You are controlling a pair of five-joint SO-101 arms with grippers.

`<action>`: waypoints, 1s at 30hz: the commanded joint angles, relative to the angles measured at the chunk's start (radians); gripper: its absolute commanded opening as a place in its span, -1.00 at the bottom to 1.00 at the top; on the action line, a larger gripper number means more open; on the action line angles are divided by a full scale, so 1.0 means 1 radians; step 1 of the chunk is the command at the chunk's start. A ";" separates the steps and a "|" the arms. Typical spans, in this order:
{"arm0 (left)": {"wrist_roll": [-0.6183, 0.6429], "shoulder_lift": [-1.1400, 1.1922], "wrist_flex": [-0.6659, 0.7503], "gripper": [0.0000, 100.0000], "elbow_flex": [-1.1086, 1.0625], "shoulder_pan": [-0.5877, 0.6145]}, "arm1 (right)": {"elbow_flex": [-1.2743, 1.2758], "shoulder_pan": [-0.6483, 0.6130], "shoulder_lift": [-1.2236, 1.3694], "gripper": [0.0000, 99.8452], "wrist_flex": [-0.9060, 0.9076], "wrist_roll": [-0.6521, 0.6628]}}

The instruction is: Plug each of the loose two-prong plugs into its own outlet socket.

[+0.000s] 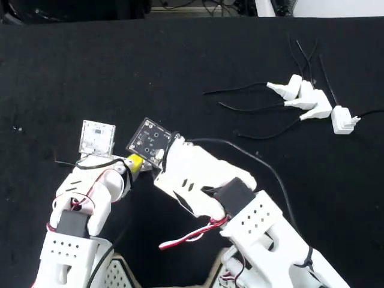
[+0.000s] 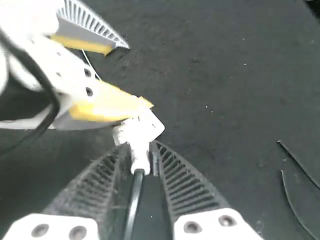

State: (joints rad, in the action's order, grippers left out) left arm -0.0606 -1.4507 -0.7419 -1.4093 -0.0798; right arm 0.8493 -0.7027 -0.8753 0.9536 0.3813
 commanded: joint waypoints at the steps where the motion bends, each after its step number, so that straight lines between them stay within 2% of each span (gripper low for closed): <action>1: 0.005 -0.008 0.006 -0.50 -0.001 0.001 | -0.084 -0.014 -0.001 -0.98 -0.011 -0.011; 8: 0.005 -0.009 0.005 -0.50 0.013 0.008 | -0.064 -0.011 -0.001 -0.98 -0.009 -0.005; 14: 0.005 0.000 -0.075 -0.50 0.042 0.170 | -0.105 0.028 0.045 -0.98 0.068 -0.008; 17: 0.003 0.000 -0.083 -0.50 -0.019 0.231 | -0.205 0.032 0.162 -0.98 0.150 -0.003; 30: 0.005 -0.002 -0.066 -0.50 -0.104 0.242 | -0.835 0.037 0.874 -0.98 0.408 0.176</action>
State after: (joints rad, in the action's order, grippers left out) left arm -0.0621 -1.4461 -0.8186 -1.5244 0.1534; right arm 0.1803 -0.6981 -0.1005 1.3203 0.5102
